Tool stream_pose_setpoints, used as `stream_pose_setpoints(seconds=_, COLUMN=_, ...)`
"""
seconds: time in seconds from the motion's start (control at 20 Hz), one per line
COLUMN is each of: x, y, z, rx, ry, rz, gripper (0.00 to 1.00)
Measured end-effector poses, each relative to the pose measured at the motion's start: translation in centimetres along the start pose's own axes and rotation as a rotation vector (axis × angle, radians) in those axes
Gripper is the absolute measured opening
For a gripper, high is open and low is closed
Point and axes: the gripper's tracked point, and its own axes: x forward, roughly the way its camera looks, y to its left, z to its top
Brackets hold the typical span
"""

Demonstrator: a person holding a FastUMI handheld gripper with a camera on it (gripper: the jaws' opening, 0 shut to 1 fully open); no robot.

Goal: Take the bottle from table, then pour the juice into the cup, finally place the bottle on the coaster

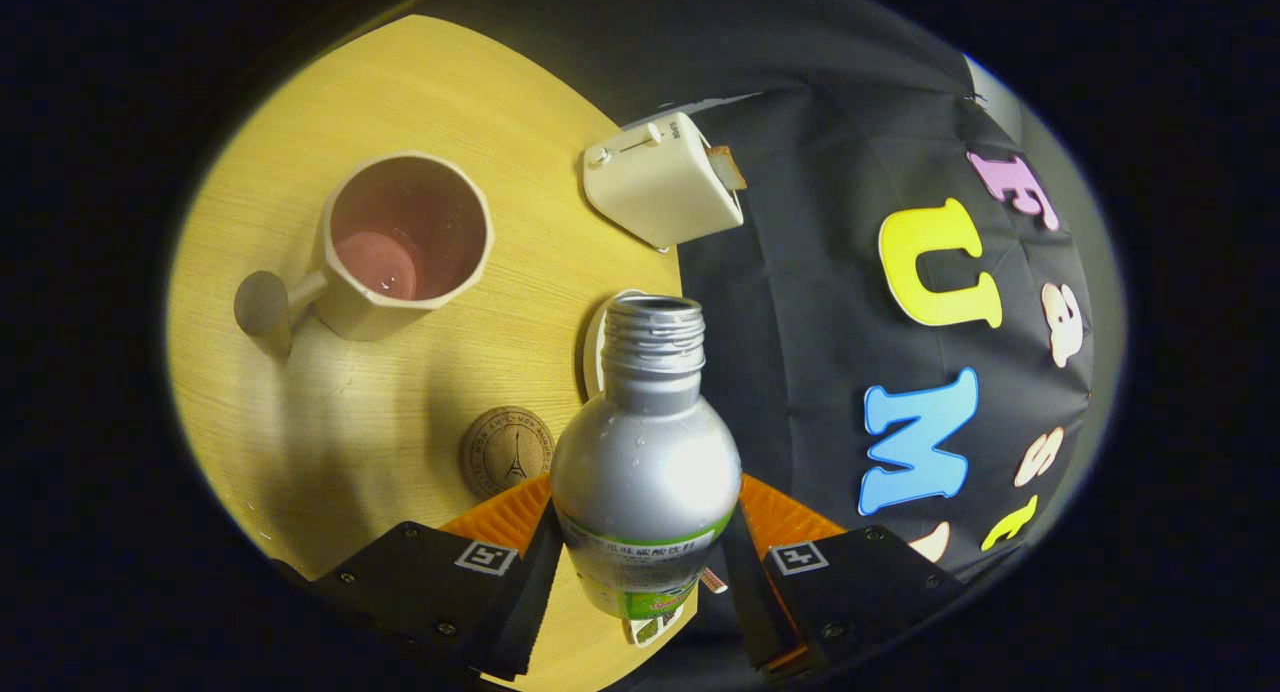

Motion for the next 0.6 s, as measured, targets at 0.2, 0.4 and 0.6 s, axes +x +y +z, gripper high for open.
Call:
stream_pose_setpoints(seconds=0.2, x=-0.2, y=-0.7, z=-1.3, rx=0.145, ry=0.019, rz=0.01, gripper=0.77)
stream_pose_setpoints(seconds=0.4, x=0.2, y=-0.6, z=-2.9, rx=0.254, ry=0.062, rz=0.042, gripper=0.77)
stream_pose_setpoints(seconds=0.6, x=0.3, y=-0.4, z=-3.7, rx=0.351, ry=0.069, rz=0.065, gripper=0.77)
